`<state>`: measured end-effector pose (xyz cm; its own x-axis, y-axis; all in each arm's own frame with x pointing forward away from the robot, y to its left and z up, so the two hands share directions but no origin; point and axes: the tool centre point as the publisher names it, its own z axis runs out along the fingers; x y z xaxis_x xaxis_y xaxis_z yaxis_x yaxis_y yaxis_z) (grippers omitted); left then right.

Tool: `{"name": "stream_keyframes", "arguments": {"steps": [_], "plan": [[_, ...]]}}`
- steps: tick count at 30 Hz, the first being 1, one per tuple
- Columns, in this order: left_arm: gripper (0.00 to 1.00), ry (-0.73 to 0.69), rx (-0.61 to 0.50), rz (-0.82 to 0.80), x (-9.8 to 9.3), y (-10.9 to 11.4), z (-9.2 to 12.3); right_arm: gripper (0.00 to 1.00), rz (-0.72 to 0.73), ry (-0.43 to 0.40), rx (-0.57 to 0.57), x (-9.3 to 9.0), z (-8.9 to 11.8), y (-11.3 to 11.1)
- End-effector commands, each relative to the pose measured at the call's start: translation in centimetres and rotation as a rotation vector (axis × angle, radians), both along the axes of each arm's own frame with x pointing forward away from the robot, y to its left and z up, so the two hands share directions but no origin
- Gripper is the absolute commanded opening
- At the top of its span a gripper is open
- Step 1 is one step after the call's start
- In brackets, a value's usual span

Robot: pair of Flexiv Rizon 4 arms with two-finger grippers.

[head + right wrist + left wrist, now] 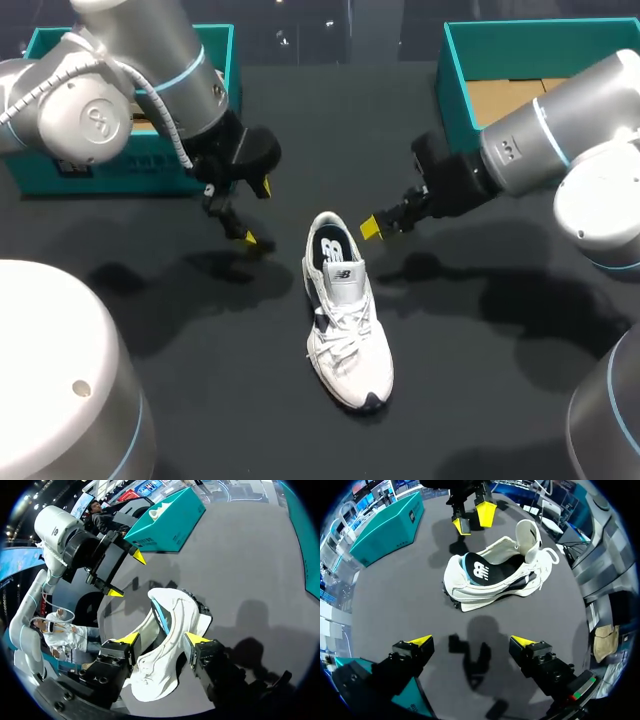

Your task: Take the shoe out of the shoebox, open the shoe tongue, remove and reinsert the insole, then place the shoe into the shoebox

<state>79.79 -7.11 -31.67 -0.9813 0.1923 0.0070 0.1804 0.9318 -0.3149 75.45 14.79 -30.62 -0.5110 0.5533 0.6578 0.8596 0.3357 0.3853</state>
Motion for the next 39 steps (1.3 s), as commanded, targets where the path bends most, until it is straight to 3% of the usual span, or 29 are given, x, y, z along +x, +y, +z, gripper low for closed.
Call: {"name": "stream_keyframes", "arguments": {"steps": [1, 10, 22, 26, 31, 39], "plan": [[1.0, 0.007, -0.003, -0.031, 0.2, 1.4, 1.4, 0.53, 0.002, 0.02, -0.046, -0.4, 1.6, -1.3], [1.0, 0.011, -0.005, -0.117, 0.8, 4.1, 4.2, 0.49, -0.035, 0.093, -0.137, -1.1, 3.2, -4.4], [1.0, 0.041, 0.029, -0.25, 1.8, 7.2, 6.7, 0.45, -0.126, 0.164, -0.421, -2.2, 7.8, -7.1], [1.0, 0.04, 0.026, -0.258, 2.6, 8.4, 7.5, 0.39, -0.172, 0.187, -0.524, -2.5, 9.4, -6.4], [1.0, 0.037, 0.026, -0.273, 3.5, 9.8, 8.5, 0.02, -0.226, 0.2, -0.661, -2.7, 11.1, -5.2], [1.0, 0.044, 0.012, -0.31, 4.6, 10.9, 9.5, 0.0, -0.315, 0.178, -0.802, -3.9, 13.3, -1.8]]}}
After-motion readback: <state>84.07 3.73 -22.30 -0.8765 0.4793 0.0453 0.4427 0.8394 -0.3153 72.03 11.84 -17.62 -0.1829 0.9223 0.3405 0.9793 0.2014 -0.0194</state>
